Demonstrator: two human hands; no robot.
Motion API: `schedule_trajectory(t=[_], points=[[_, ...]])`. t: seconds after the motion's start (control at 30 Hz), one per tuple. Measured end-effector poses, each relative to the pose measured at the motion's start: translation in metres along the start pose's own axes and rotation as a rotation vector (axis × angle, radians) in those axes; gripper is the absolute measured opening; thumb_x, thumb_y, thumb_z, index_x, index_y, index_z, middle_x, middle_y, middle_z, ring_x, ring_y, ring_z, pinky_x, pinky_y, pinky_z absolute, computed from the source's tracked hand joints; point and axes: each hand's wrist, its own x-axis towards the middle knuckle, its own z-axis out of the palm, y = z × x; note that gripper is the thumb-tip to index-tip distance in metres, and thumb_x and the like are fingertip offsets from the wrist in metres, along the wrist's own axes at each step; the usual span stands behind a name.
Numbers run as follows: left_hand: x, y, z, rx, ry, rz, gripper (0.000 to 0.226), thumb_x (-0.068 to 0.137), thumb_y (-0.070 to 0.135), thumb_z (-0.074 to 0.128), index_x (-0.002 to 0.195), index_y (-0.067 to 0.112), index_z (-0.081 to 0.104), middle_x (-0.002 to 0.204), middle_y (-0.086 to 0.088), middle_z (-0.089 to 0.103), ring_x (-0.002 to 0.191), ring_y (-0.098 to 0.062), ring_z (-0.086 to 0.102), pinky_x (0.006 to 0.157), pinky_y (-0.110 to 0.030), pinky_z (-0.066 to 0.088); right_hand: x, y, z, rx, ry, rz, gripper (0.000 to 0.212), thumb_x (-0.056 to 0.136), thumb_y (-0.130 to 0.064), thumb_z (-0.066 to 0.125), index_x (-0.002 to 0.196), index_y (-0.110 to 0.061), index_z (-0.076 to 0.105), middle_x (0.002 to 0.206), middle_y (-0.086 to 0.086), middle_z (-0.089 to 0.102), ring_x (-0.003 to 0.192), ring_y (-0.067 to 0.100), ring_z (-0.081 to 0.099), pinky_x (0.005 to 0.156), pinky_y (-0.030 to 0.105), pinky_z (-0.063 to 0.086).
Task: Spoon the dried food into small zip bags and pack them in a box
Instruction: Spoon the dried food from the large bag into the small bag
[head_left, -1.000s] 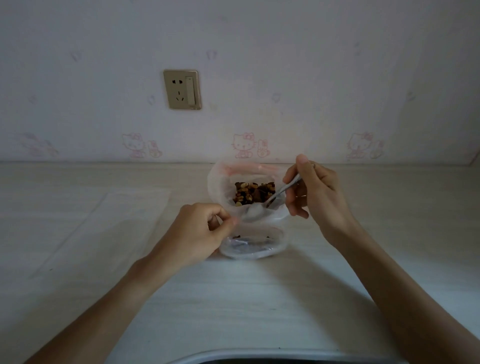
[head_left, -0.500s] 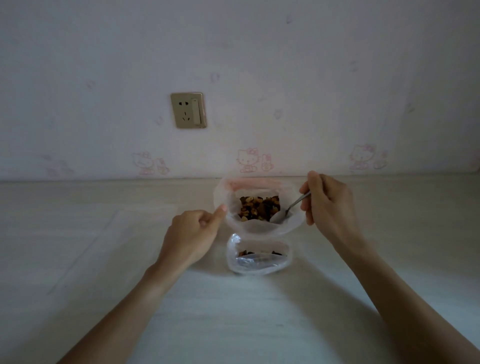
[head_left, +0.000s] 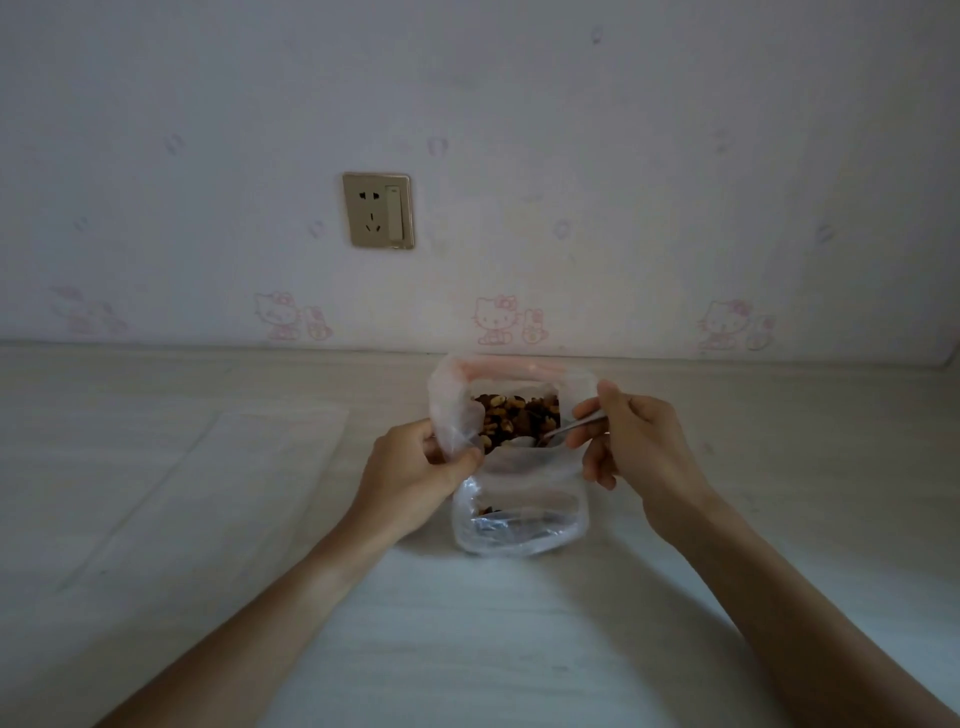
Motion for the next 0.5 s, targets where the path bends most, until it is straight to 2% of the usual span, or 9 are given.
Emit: schedule_trajectory(t=[0.17,0.5], points=[[0.0,-0.002,-0.0001,-0.102,-0.01,0.031,0.01,0.09,0.017,0.081,0.099,0.015,0.079,0.087,0.003,0.082,0.087,-0.02,0.078,0.089,-0.052,0.059,-0.0026,-0.002,0.0034,0.058,-0.054,0.093,0.045,0.112,-0.028,0.038,0.099,0.004,0.067,0.071,0.014,0.074,0.042,0.022,0.055,0.039,0.027,0.038],[-0.0054,0.001,-0.0033,-0.16,-0.051,0.075,0.017,0.093,0.026,0.079,0.107,0.017,0.076,0.092,-0.002,0.082,0.088,-0.023,0.079,0.092,-0.055,0.058,-0.0016,-0.0024,0.0002,0.157,-0.038,0.174,0.044,0.113,-0.027,0.037,0.101,0.003,0.067,0.075,0.015,0.076,0.042,0.02,0.056,0.038,0.026,0.041]])
